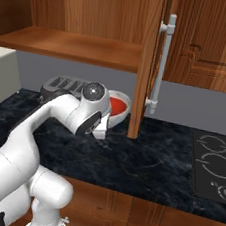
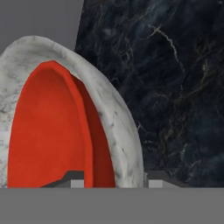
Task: Pick up the bowls on the counter and stack them on top of one another in the open cabinet. Place the smaller bowl on top of the larger bowl.
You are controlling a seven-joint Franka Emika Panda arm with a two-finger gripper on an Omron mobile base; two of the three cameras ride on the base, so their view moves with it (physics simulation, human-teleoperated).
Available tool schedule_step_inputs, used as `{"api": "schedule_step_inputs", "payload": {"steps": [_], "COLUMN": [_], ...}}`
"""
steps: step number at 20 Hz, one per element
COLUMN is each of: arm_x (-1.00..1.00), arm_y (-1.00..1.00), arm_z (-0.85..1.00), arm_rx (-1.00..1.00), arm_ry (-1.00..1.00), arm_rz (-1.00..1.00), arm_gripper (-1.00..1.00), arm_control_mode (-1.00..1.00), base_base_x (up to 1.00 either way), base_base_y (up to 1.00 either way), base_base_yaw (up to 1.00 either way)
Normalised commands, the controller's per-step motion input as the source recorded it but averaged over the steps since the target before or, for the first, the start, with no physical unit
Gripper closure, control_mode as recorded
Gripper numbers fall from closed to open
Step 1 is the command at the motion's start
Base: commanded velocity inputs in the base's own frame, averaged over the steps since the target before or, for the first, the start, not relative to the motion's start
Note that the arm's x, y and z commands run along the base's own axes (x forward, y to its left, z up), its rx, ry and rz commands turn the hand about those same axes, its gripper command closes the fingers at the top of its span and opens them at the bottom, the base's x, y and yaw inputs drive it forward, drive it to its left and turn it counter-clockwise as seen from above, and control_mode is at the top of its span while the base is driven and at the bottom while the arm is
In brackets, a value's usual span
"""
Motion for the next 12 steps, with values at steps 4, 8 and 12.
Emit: {"api": "schedule_step_inputs", "payload": {"steps": [4,8,12], "arm_x": [-0.45,-0.39,-0.31], "arm_y": [0.05,0.1,0.19], "arm_z": [0.56,0.51,0.36], "arm_rx": [-0.01,0.0,0.0], "arm_ry": [0.07,0.04,0.02], "arm_rz": [0.0,0.0,0.01], "arm_gripper": [1.0,1.0,1.0], "arm_control_mode": [-1.0,-1.0,-1.0], "base_base_x": [0.0,0.0,0.0], "base_base_y": [0.0,0.0,0.0], "base_base_yaw": [0.0,0.0,0.0]}}
